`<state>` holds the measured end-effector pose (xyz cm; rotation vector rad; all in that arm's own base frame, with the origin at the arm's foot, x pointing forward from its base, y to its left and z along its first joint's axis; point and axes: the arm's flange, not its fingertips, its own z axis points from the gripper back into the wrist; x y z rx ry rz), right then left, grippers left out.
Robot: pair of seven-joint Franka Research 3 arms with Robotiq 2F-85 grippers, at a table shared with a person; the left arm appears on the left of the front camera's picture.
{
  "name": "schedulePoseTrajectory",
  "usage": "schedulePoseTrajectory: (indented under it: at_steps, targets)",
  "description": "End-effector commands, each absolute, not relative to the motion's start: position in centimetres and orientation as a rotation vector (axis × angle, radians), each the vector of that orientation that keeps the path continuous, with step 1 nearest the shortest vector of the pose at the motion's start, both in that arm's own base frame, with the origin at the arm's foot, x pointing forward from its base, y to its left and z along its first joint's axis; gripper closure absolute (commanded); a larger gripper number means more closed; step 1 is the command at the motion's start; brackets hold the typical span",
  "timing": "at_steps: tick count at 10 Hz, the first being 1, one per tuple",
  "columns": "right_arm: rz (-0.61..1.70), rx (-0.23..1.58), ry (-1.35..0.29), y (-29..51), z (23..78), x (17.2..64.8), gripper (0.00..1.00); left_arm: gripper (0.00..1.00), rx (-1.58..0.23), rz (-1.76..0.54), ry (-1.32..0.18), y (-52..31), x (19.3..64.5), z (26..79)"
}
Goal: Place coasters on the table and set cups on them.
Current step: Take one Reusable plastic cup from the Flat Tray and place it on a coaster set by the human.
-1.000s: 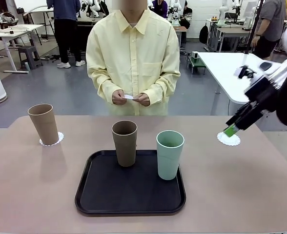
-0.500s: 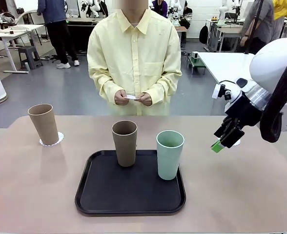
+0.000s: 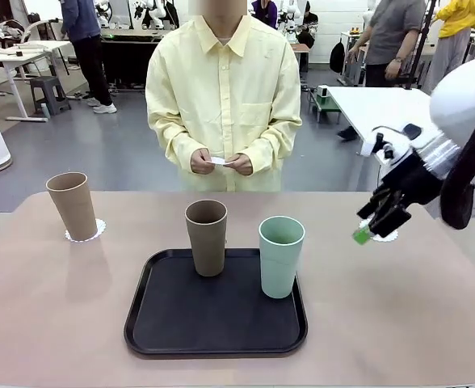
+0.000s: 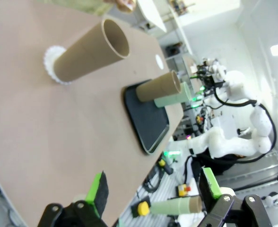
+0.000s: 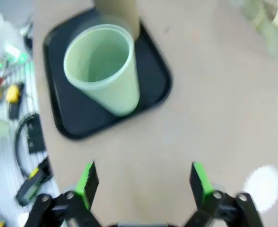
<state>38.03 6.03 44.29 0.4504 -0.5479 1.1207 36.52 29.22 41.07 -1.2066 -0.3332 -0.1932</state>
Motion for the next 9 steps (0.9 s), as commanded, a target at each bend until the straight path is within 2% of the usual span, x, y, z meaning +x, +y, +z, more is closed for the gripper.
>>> schedulePoseTrajectory:
  at_steps: [1,4,6,9]
  targets:
    - [1.126,0.695,-0.944,2.7,40.8,36.9,0.0,0.0,-1.209,-0.186,-0.334,29.4,36.4,41.3]
    - [1.091,0.84,-1.057,1.4,35.7,37.2,0.0,0.0,-1.209,-0.186,-0.334,29.4,36.4,41.3]
    - [1.154,0.919,-1.045,2.1,33.6,36.7,0.0,0.0,-1.209,-0.186,-0.334,29.4,36.4,41.3]
    - [1.238,0.923,-1.01,3.8,31.2,36.5,0.0,0.0,-1.209,-0.186,-0.334,29.4,36.4,41.3]
